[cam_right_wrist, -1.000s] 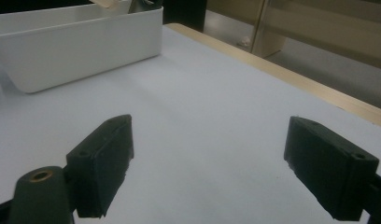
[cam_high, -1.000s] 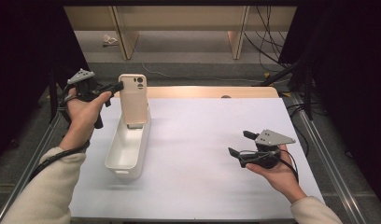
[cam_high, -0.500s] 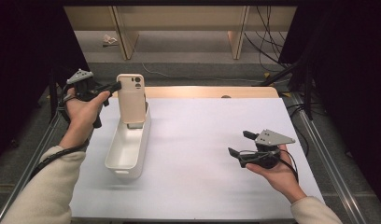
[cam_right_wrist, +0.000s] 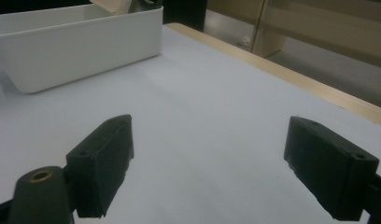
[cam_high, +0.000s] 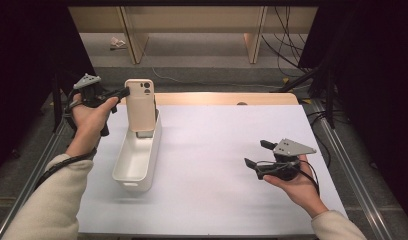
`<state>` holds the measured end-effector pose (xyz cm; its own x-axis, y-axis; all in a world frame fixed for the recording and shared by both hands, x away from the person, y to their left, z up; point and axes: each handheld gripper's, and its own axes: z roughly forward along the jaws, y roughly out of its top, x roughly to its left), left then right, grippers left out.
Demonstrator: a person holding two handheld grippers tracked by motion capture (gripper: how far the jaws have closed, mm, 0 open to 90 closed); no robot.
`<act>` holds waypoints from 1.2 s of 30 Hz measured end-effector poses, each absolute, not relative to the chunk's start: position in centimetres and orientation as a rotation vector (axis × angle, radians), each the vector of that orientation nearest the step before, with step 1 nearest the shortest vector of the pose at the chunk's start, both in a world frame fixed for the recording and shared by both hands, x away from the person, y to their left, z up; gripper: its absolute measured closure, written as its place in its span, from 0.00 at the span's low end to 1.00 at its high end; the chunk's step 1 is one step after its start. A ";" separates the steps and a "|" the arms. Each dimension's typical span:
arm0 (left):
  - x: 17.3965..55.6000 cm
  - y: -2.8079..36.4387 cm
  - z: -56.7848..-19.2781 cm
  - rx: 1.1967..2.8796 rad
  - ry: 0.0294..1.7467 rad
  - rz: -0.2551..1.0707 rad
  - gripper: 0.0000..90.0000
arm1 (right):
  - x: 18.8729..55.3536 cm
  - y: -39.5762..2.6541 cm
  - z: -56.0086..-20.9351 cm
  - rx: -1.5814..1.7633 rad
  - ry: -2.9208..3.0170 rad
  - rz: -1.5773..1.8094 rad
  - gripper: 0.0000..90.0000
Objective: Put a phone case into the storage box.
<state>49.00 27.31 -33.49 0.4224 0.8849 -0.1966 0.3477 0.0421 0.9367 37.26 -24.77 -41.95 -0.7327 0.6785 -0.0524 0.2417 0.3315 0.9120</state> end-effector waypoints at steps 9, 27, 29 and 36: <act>49.7 27.5 -33.8 1.543 1.145 0.599 0.93 | 37.3 -24.8 -41.9 0.810 2.175 1.384 0.19; 50.8 27.9 -35.2 1.553 1.187 0.608 0.93 | 37.3 -24.8 -42.0 0.808 2.175 1.383 0.19; 50.8 27.9 -35.4 1.555 1.192 0.608 0.93 | 37.3 -24.8 -42.0 0.811 2.175 1.383 0.19; 51.0 28.0 -35.9 1.552 1.205 0.602 0.93 | 37.3 -24.8 -42.0 0.811 2.176 1.384 0.19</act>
